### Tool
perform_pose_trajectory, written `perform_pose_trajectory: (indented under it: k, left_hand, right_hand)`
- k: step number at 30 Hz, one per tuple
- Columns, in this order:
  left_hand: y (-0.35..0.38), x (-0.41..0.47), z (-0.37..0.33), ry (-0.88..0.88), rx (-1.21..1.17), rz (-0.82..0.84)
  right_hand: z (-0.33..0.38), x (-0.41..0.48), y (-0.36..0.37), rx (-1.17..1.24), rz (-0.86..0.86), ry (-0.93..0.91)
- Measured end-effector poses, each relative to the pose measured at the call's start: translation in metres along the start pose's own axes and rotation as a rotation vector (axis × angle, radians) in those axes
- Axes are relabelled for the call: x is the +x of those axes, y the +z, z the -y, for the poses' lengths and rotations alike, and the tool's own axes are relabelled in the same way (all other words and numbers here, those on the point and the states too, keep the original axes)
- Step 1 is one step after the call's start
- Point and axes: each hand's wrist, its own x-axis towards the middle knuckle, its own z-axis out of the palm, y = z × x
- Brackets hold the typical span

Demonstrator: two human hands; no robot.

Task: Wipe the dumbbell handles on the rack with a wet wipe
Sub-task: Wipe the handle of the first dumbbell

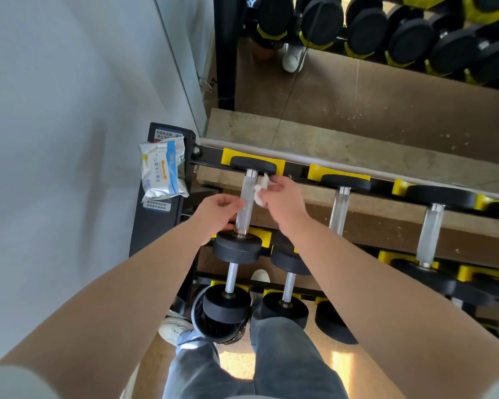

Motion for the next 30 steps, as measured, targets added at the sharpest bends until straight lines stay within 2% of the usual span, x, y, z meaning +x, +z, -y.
perform_pose_trajectory:
  k: [2,7,10,12,16,19,22,27,29,30]
  left_hand:
    - [0.001,0.0,0.0,0.004,-0.009,-0.021]
    - [-0.002,0.002,0.007,0.006,0.003,0.006]
    - [-0.004,0.0,0.006,0.012,0.034,0.036]
    - [-0.005,-0.001,0.004,0.004,0.042,0.064]
    - [-0.007,-0.002,0.003,0.016,0.092,0.1]
    - [-0.008,-0.002,0.006,0.016,0.146,0.114]
    - [-0.011,-0.003,0.01,-0.002,0.116,0.138]
    - [-0.015,-0.006,0.012,-0.014,0.106,0.143]
    - [-0.015,-0.006,0.011,-0.024,0.112,0.147]
    - [-0.014,-0.005,0.012,-0.029,0.108,0.145]
  right_hand:
    - [0.007,0.008,0.001,0.002,-0.01,0.003]
    - [-0.011,-0.017,-0.001,-0.405,0.081,-0.148]
    - [-0.031,-0.029,-0.002,-0.64,0.212,-0.196]
    - [-0.035,-0.031,-0.006,-0.629,0.203,-0.196]
    - [-0.008,-0.028,-0.013,-0.374,0.003,-0.287]
    - [0.012,-0.023,-0.008,-0.5,-0.014,-0.496]
    - [0.005,-0.02,0.002,-0.753,0.093,-0.657]
    - [-0.01,-0.03,0.006,-1.089,0.434,-0.746]
    - [-0.009,-0.03,0.002,-1.077,0.433,-0.784]
    - [-0.007,-0.026,0.0,-1.022,0.357,-0.774]
